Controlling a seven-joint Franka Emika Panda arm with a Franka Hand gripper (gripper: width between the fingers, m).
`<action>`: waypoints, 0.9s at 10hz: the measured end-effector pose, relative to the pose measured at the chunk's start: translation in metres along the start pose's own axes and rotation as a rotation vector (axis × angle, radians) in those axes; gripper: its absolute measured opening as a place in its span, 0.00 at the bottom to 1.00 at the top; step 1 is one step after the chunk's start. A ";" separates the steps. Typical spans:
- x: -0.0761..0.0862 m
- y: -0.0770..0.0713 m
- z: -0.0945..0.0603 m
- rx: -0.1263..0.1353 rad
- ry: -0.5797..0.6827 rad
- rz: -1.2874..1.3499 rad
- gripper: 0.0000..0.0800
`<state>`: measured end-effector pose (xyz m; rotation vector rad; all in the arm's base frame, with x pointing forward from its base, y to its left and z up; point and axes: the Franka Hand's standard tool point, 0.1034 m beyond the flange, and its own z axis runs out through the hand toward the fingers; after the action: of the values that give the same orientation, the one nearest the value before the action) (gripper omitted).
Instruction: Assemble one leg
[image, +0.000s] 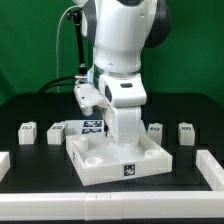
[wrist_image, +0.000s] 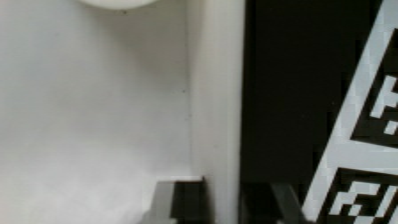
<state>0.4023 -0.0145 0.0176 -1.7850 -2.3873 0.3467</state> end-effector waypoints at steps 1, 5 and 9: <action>0.000 0.000 0.000 0.000 0.000 0.000 0.09; 0.000 0.015 -0.004 -0.019 -0.005 0.107 0.09; -0.009 0.041 -0.011 -0.053 -0.005 0.172 0.09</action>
Offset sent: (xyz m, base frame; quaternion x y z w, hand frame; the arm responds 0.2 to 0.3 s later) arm 0.0303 0.0005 0.0016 -0.0242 -0.0332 0.1068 0.9934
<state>0.4457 -0.0110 0.0178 -2.0216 -2.2713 0.3101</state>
